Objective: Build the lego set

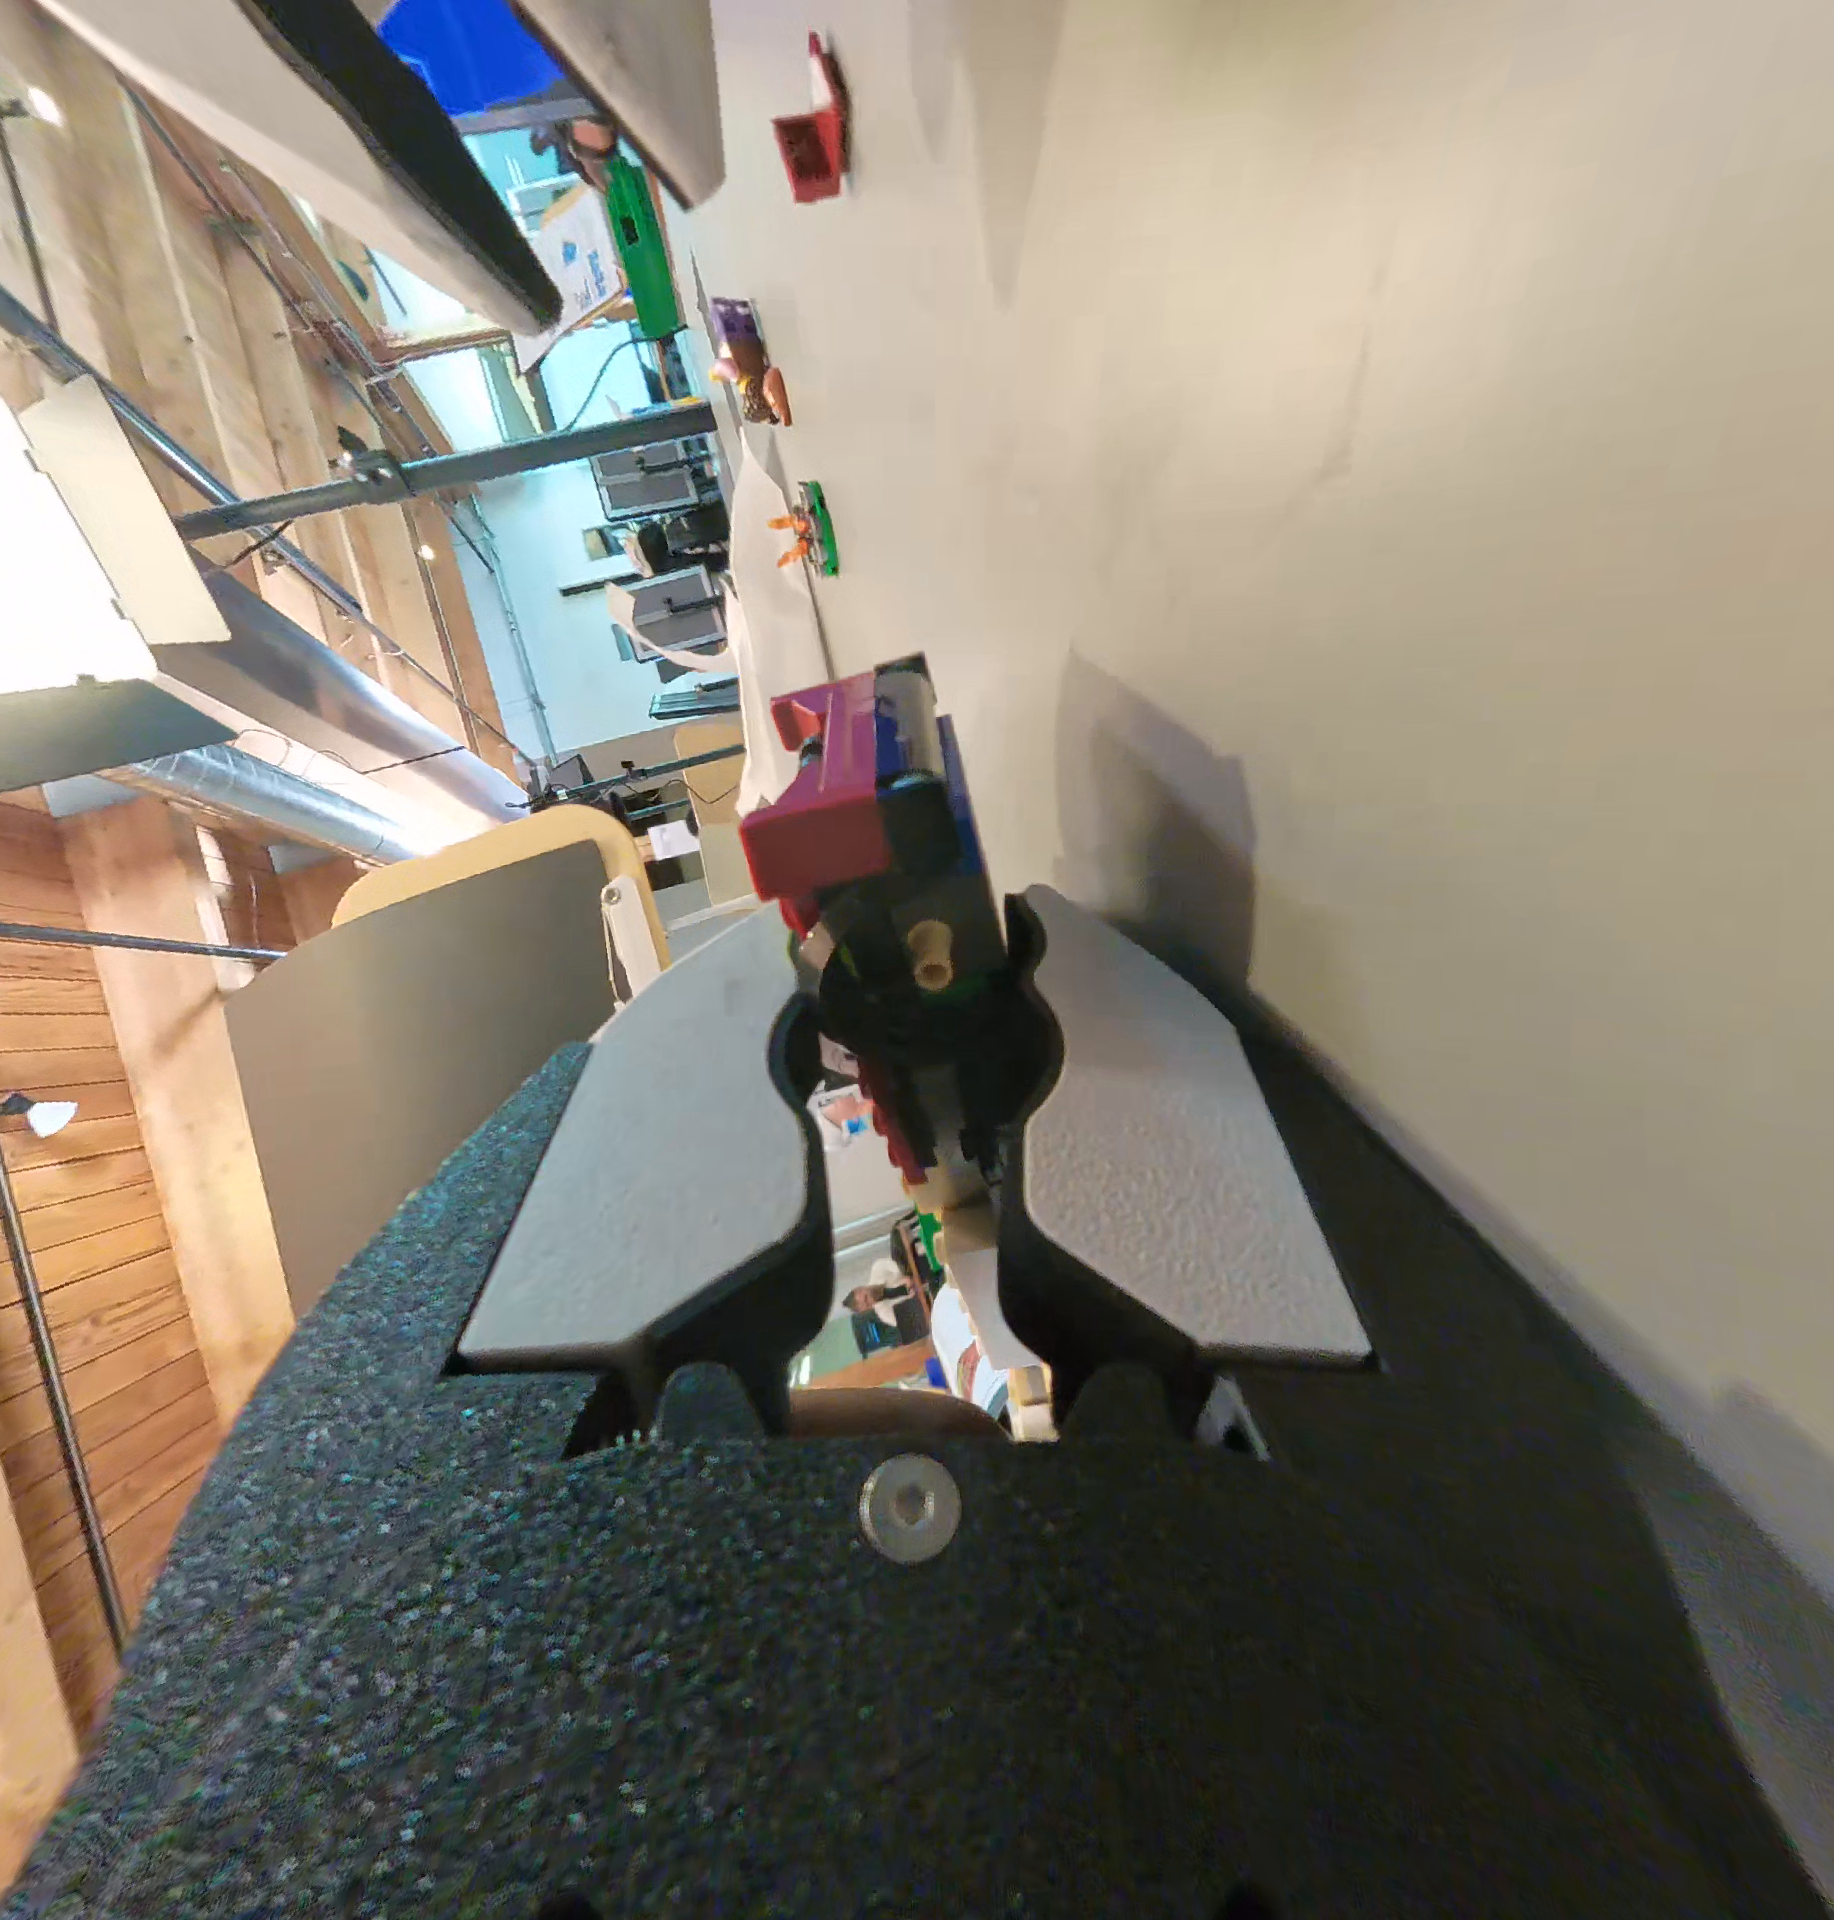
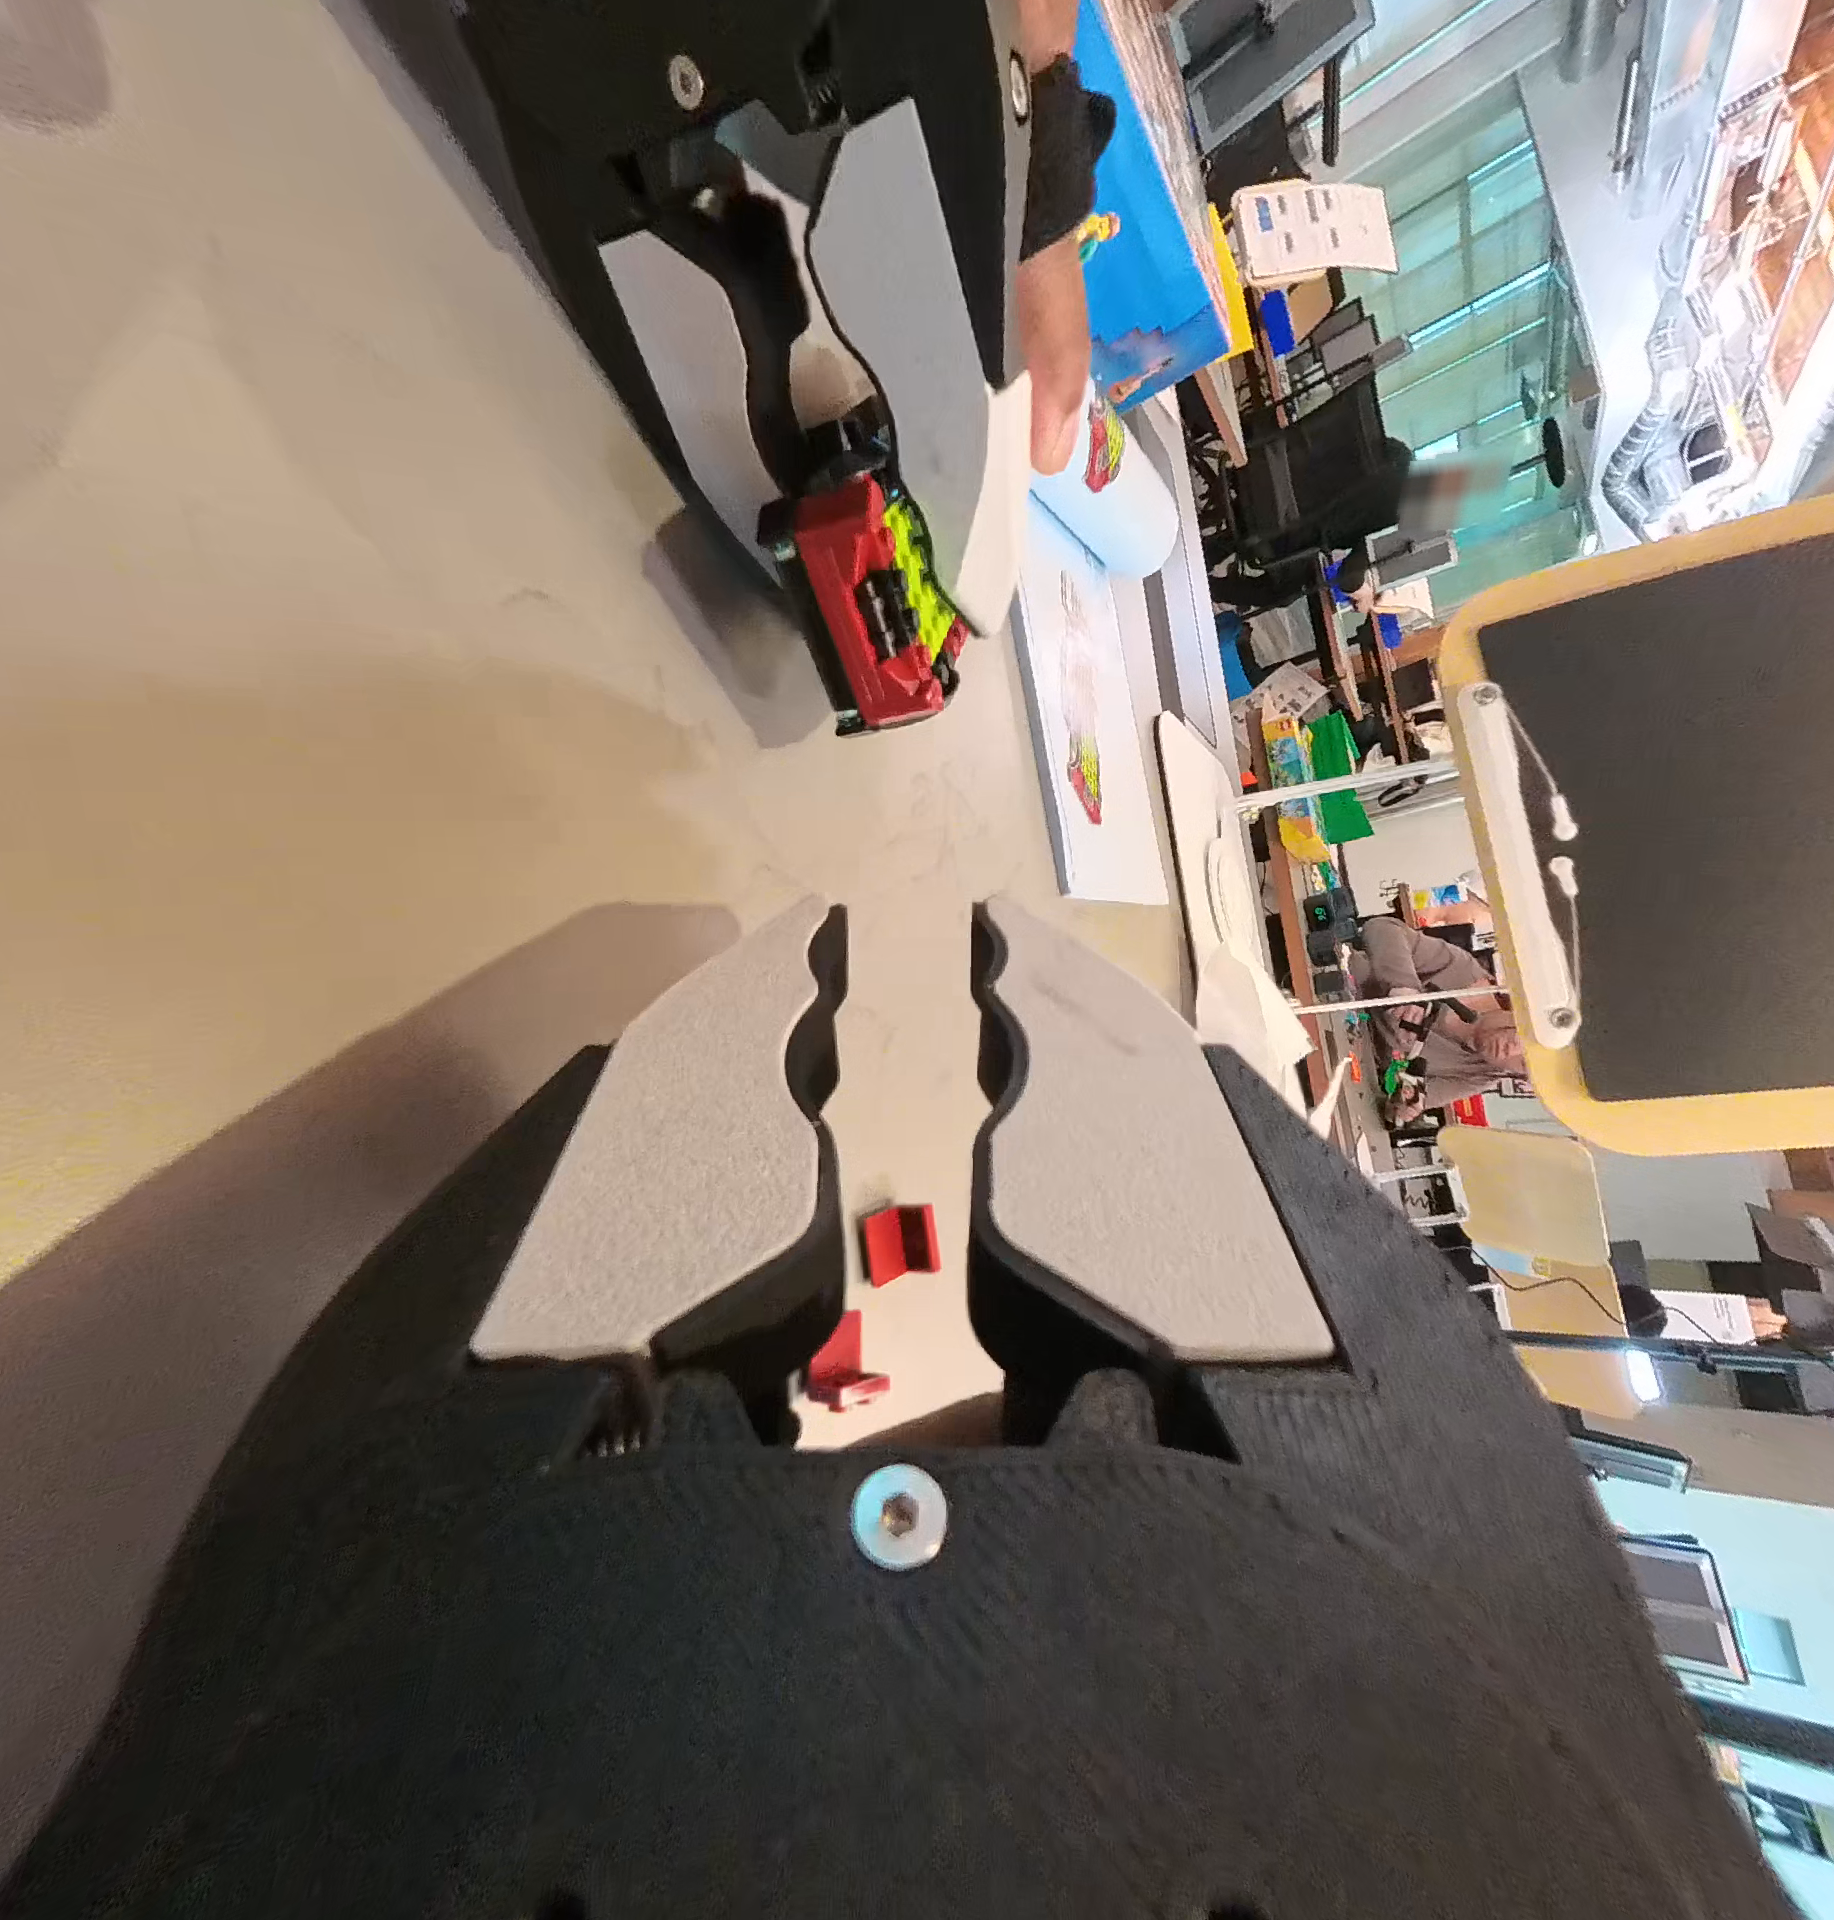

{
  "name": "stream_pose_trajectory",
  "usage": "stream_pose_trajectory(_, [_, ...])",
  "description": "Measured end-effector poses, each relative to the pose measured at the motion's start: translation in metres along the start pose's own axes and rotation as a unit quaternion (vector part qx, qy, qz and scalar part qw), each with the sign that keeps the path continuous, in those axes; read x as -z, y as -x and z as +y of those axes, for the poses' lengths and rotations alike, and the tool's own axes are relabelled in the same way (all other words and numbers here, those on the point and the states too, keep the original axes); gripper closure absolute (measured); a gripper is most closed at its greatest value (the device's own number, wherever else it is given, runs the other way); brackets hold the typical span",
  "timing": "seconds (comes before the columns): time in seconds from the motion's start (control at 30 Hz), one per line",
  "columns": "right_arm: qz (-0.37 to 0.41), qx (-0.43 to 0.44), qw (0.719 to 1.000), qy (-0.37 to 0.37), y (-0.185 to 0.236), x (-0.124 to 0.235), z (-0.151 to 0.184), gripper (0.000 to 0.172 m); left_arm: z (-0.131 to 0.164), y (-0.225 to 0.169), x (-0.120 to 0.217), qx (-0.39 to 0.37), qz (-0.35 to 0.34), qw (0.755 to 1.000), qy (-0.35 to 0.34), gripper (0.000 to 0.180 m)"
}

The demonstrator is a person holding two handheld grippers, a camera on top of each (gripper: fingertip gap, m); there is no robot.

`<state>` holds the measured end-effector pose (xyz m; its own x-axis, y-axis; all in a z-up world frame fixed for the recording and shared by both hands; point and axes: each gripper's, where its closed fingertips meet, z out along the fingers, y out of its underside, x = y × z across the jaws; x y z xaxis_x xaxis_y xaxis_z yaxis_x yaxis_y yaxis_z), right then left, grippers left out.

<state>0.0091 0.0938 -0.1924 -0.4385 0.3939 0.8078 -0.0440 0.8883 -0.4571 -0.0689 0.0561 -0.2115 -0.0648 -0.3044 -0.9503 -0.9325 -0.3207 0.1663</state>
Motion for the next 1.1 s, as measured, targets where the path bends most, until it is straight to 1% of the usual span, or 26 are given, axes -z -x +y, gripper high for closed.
stream_pose_trajectory(0.1, [-0.007,0.008,1.0,0.006,0.007,0.0,0.001,0.149,0.002,-0.004,0.0,-0.014,0.027,0.999,0.029,0.144])
stream_pose_trajectory(0.17, [-0.015,0.013,1.0,0.014,0.011,0.0,0.004,0.149,0.003,-0.004,0.001,-0.005,0.06,0.997,0.045,0.139])
stream_pose_trajectory(0.23, [-0.024,0.015,0.999,0.018,0.013,0.0,0.007,0.149,0.003,-0.002,0.003,0.021,0.099,0.993,0.058,0.124])
stream_pose_trajectory(0.33, [-0.032,0.001,0.999,0.02,0.013,0.0,0.008,0.149,0.005,0.0,0.006,0.069,0.159,0.982,0.081,0.107])
stream_pose_trajectory(0.47, [-0.029,-0.002,0.999,0.019,0.011,0.003,0.007,0.149,0.008,-0.004,0.012,0.117,0.22,0.963,0.099,0.102])
stream_pose_trajectory(0.53, [-0.029,0.001,0.999,0.02,0.012,0.003,0.007,0.149,0.011,-0.006,0.016,0.145,0.238,0.954,0.11,0.097])
stream_pose_trajectory(0.7, [-0.029,0.012,0.999,0.023,0.016,0.003,0.006,0.149,0.015,-0.01,0.026,0.205,0.26,0.933,0.139,0.091])
stream_pose_trajectory(0.83, [-0.032,0.015,0.999,0.023,0.018,0.003,0.004,0.149,0.014,-0.018,0.043,0.263,0.291,0.908,0.147,0.084])
stream_pose_trajectory(0.9, [-0.031,0.015,0.999,0.023,0.019,0.003,0.004,0.15,0.015,-0.02,0.053,0.287,0.296,0.899,0.146,0.078])
stream_pose_trajectory(1.0, [-0.029,0.009,0.999,0.022,0.019,0.005,0.004,0.15,0.019,-0.015,0.065,0.353,0.273,0.885,0.129,0.077])
stream_pose_trajectory(1.1, [-0.025,0.002,1.0,0.019,0.018,0.006,0.003,0.15,0.025,-0.008,0.073,0.429,0.229,0.868,0.102,0.078])
